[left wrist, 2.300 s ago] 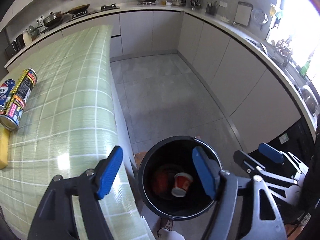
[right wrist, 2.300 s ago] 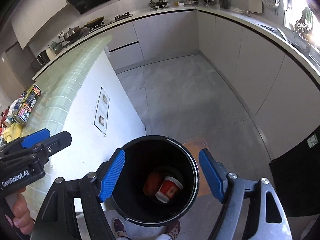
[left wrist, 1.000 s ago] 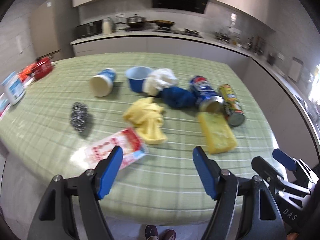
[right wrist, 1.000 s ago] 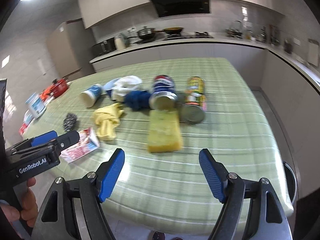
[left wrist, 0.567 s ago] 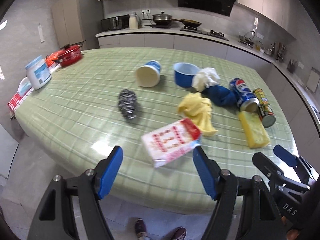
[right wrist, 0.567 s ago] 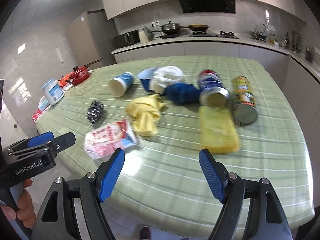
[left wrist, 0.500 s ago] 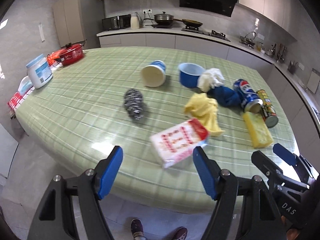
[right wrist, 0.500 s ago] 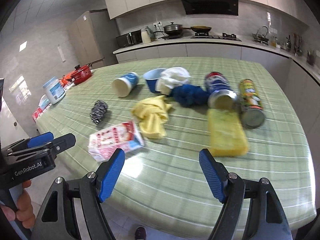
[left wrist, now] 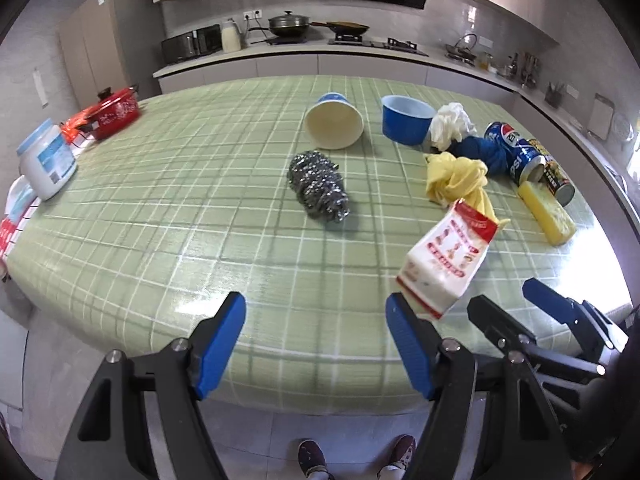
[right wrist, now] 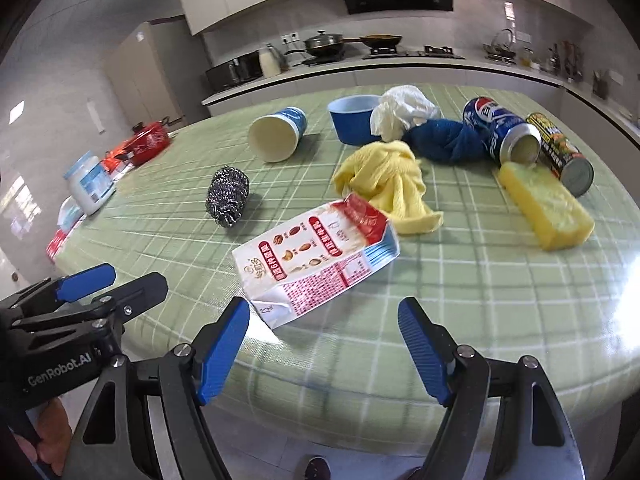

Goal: Collect trash
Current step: 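Grasp the steel wool with the left gripper while the right grasps the milk carton, then lift the steel wool and milk carton and carry them toward the bucket, then open both grippers over the bucket to drop the steel wool and carton, then move both grippers back to the table toward the Pepsi can and tall can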

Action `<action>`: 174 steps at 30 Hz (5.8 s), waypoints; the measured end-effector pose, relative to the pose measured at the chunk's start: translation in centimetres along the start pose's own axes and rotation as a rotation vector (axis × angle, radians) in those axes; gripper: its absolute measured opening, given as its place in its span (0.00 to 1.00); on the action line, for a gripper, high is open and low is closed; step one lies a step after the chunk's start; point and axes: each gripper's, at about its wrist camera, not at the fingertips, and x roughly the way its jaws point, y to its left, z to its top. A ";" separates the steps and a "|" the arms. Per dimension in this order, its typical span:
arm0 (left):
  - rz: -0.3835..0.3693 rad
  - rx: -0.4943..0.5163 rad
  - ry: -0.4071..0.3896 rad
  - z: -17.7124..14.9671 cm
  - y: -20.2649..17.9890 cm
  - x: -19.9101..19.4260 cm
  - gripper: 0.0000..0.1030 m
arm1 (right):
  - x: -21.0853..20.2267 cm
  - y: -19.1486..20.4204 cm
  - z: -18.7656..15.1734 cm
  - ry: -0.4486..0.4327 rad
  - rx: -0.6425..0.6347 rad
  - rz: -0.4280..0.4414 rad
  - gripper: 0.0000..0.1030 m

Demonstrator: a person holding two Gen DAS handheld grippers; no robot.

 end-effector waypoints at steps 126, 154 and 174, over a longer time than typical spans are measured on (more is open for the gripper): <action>-0.392 0.209 -0.058 4.1 -38.0 -1.8 0.41 | -18.2 -39.9 0.5 -0.170 0.243 -0.398 0.51; -0.332 0.223 0.157 1.8 -59.7 4.2 0.80 | -14.1 -60.8 -3.7 0.018 0.270 -0.275 0.73; -0.272 0.191 -0.032 4.1 -50.3 -3.2 0.80 | -20.5 -50.8 1.4 -0.130 0.305 -0.297 0.81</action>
